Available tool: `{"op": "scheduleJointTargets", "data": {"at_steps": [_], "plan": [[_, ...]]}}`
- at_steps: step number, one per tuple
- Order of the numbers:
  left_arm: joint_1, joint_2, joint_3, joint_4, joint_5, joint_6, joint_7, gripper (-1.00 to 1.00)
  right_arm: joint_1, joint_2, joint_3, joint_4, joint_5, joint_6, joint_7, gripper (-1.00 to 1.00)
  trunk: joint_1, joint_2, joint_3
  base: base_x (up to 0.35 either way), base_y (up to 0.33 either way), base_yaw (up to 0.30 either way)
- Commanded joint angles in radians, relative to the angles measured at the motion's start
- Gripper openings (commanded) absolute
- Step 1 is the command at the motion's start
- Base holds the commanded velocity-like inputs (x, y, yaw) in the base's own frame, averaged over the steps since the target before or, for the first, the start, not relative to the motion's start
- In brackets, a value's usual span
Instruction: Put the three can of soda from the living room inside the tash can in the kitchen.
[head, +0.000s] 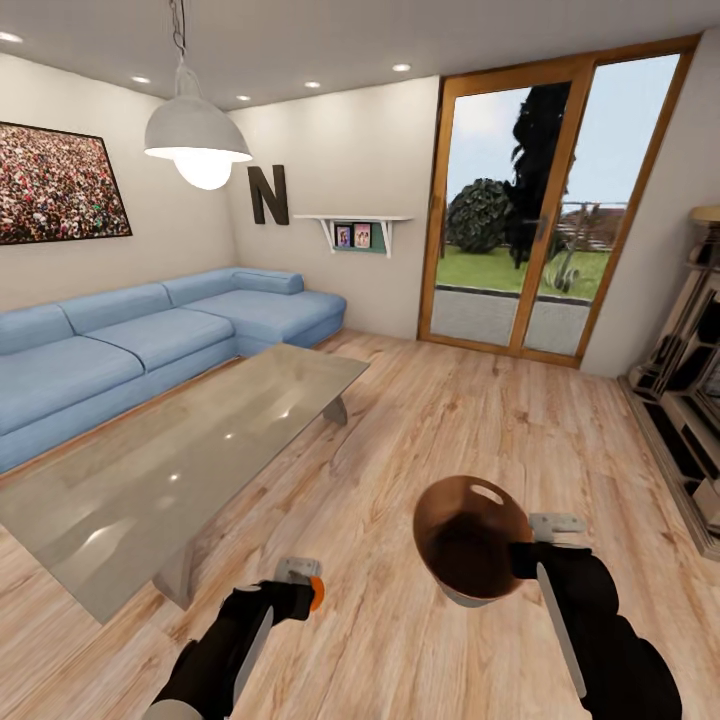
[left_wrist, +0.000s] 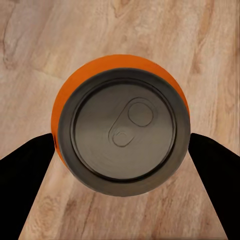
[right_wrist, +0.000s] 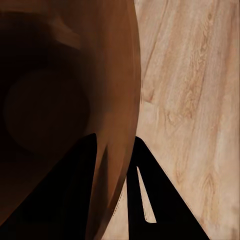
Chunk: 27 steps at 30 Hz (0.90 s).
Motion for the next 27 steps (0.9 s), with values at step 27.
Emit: {"op": "scheduleJointTargets", "data": {"at_steps": [27], "plan": [[0.0,0.011,0.0,-0.253,0.005,0.311,-0.225,-1.0,0.0,0.016,0.005,0.15,0.192,-0.054,-0.015,-1.0,0.0,0.0,0.0,0.0,0.0,0.0]]}}
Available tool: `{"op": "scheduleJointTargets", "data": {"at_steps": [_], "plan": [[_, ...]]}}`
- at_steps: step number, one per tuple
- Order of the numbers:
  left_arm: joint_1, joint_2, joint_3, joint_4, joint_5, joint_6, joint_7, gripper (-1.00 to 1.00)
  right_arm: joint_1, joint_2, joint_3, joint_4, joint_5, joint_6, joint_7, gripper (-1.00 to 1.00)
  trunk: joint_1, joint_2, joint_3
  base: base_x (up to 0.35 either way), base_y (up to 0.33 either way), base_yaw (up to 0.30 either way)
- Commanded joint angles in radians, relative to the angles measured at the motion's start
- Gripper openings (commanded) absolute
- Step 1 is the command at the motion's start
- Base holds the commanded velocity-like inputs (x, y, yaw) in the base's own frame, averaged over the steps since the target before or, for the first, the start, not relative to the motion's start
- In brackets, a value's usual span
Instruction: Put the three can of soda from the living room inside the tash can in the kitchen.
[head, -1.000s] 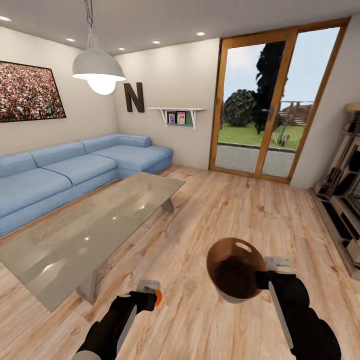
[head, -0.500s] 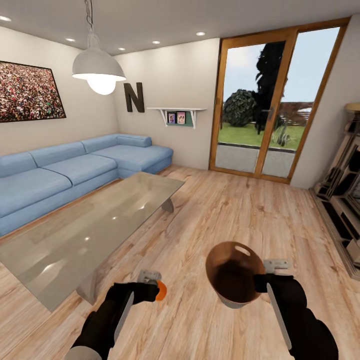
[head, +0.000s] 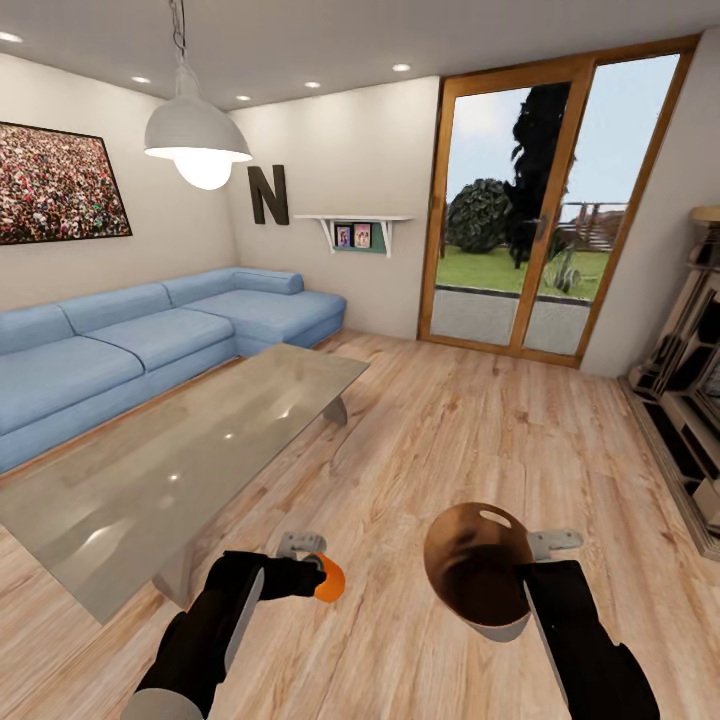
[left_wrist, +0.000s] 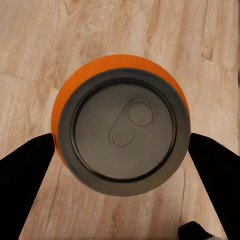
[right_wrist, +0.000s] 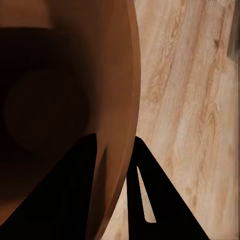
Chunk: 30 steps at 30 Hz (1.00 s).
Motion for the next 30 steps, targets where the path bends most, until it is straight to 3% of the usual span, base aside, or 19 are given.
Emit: {"op": "scheduleJointTargets", "data": {"at_steps": [1,7,9,11,18,26,30], "plan": [[0.0,0.0,0.0,-0.007,0.0,0.014,-0.003,-1.0,0.0,0.0,0.0,0.0,0.008,-0.001,-0.001,-1.0,0.0,0.0,0.0,0.0,0.0,0.0],[0.0,0.0,0.001,-0.04,-0.001,0.086,-0.072,-1.0,0.0,0.0,0.003,0.001,0.009,-0.004,-0.035,-1.0,0.0,0.0,0.0,0.0,0.0,0.0],[0.0,0.004,0.002,-0.044,-0.001,0.107,-0.12,-1.0,0.0,0.0,0.017,0.001,0.009,-0.016,-0.051,-1.0,0.0,0.0,0.0,0.0,0.0,0.0],[0.0,0.025,0.005,-0.068,0.0,0.146,-0.217,-1.0,0.0,0.001,0.056,0.01,0.009,-0.048,-0.107,-1.0,0.0,0.0,0.0,0.0,0.0,0.0],[0.0,0.076,0.013,-0.13,0.001,0.205,-0.441,-1.0,0.0,0.002,0.067,0.016,0.007,-0.071,-0.149,-1.0,0.0,0.0,0.0,0.0,0.0,0.0],[0.0,0.093,0.016,-0.136,0.002,0.223,-0.607,-1.0,0.0,0.002,0.068,0.017,0.008,-0.079,-0.151,-1.0,0.0,0.0,0.0,0.0,0.0,0.0],[0.0,0.098,0.017,-0.136,0.002,0.224,-0.656,-1.0,0.0,0.002,0.068,0.017,0.008,-0.094,-0.158,-1.0,0.0,0.0,0.0,0.0,0.0,0.0]]}}
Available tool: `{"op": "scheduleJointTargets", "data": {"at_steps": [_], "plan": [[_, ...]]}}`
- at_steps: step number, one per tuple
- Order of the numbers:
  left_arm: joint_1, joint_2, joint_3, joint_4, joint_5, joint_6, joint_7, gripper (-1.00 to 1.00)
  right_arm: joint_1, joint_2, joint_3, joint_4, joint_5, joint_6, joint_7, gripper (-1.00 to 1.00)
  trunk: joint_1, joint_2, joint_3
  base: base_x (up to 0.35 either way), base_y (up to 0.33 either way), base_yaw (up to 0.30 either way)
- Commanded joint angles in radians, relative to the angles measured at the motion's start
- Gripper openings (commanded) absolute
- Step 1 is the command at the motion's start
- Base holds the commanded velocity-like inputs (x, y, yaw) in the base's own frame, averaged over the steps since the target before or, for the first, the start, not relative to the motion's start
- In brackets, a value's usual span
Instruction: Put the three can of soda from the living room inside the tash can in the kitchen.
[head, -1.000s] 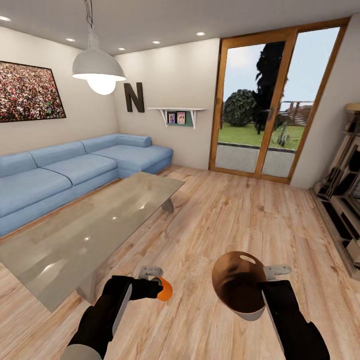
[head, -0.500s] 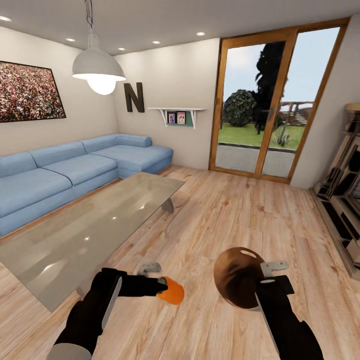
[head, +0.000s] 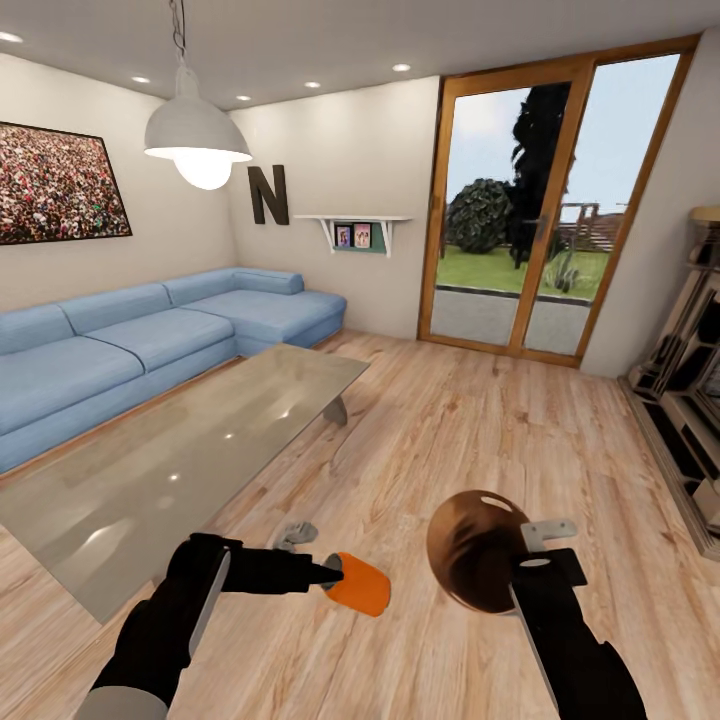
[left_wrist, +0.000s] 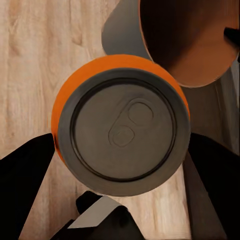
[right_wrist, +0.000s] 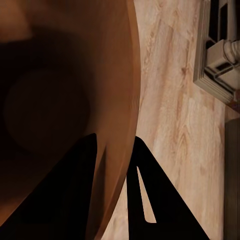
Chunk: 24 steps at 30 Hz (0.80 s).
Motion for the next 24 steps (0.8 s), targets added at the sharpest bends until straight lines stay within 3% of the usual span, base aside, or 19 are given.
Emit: {"op": "scheduleJointTargets", "data": {"at_steps": [1,8,20,24], "plan": [[0.0,0.005,0.0,0.0,0.0,0.0,-0.013,-1.0,0.0,0.0,0.0,0.0,0.016,0.0,-0.003,-1.0,0.0,0.0,0.0,0.0,0.0,0.0],[0.0,0.047,0.0,0.002,0.002,0.002,-0.116,-1.0,0.0,0.0,0.0,0.0,0.015,-0.003,-0.011,-1.0,0.0,0.0,0.0,0.0,0.0,0.0],[0.0,0.079,0.001,0.003,0.027,0.003,-0.163,-1.0,0.0,0.0,0.001,0.0,0.015,-0.007,-0.013,-1.0,0.0,0.0,0.0,0.0,0.0,0.0],[0.0,0.11,0.002,0.003,0.038,0.003,-0.249,-1.0,0.0,0.0,0.001,0.014,0.017,-0.018,-0.019,-1.0,0.0,0.0,0.0,0.0,0.0,0.0]]}}
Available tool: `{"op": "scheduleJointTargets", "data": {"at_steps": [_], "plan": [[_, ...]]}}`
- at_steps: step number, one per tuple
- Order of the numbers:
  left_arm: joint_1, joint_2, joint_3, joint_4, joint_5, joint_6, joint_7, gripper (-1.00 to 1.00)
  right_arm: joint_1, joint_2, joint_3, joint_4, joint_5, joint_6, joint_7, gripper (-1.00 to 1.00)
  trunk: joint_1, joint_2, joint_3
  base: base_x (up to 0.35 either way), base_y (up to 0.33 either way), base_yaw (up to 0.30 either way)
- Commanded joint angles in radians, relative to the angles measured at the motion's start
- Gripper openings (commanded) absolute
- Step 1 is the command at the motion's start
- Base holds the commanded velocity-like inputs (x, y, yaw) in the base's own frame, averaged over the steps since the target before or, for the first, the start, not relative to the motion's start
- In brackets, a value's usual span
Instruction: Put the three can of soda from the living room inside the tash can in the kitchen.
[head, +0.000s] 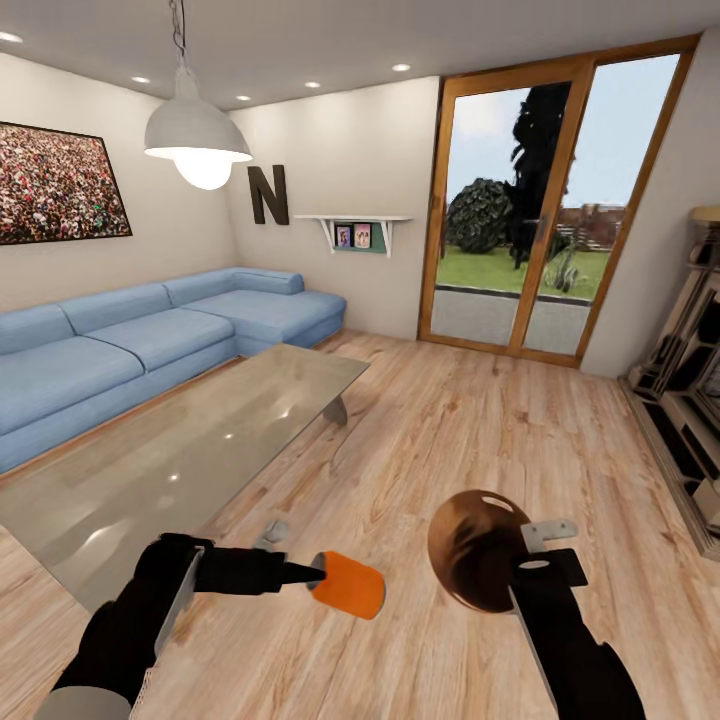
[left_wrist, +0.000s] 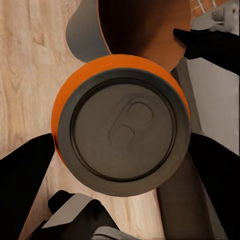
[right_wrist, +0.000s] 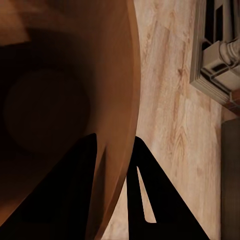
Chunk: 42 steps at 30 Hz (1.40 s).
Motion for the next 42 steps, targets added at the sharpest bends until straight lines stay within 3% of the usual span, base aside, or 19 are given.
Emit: {"op": "scheduleJointTargets", "data": {"at_steps": [1,6,9,13,14,18,22,29,37,42], "plan": [[0.0,0.004,0.0,0.0,-0.001,-0.001,-0.013,-1.0,-0.001,0.0,0.001,0.003,0.018,0.001,-0.002,-1.0,0.0,0.0,0.0,0.0,0.0,0.0],[0.0,0.027,0.009,0.001,0.001,-0.001,-0.125,-1.0,-0.001,0.0,0.001,0.017,0.017,-0.003,-0.028,-1.0,0.0,0.0,0.0,0.0,0.0,0.0],[0.0,0.032,0.049,0.001,0.002,-0.001,-0.205,-1.0,-0.001,0.0,0.001,0.023,0.016,-0.006,-0.035,-1.0,0.0,0.0,0.0,0.0,0.0,0.0],[0.0,0.032,0.085,0.001,0.007,-0.002,-0.263,-1.0,-0.001,0.0,0.002,0.048,0.017,-0.03,-0.04,-1.0,0.0,0.0,0.0,0.0,0.0,0.0],[0.0,0.03,0.092,0.0,0.031,-0.002,-0.282,-1.0,-0.001,0.001,0.003,0.068,0.017,-0.042,-0.057,-1.0,0.0,0.0,0.0,0.0,0.0,0.0],[0.0,0.028,0.091,-0.001,0.095,-0.003,-0.288,-1.0,-0.001,0.005,0.018,0.099,0.018,-0.052,-0.068,-1.0,0.0,0.0,0.0,0.0,0.0,0.0],[0.0,0.028,0.09,-0.001,0.11,-0.003,-0.289,-1.0,-0.001,0.006,0.072,0.126,0.017,-0.08,-0.09,-1.0,0.0,0.0,0.0,0.0,0.0,0.0],[0.0,0.022,0.088,0.0,0.114,-0.003,-0.289,-1.0,-0.001,0.011,0.091,0.155,0.014,-0.09,-0.12,-1.0,0.0,0.0,0.0,0.0,0.0,0.0],[0.0,0.01,0.086,0.002,0.114,-0.004,-0.289,-1.0,-0.001,0.073,0.105,0.157,0.017,-0.09,-0.154,-1.0,0.0,0.0,0.0,0.0,0.0,0.0],[0.0,-0.013,0.084,0.007,0.113,-0.009,-0.287,-1.0,-0.001,0.093,0.187,0.159,0.012,-0.088,-0.204,-1.0,0.0,0.0,0.0,0.0,0.0,0.0]]}}
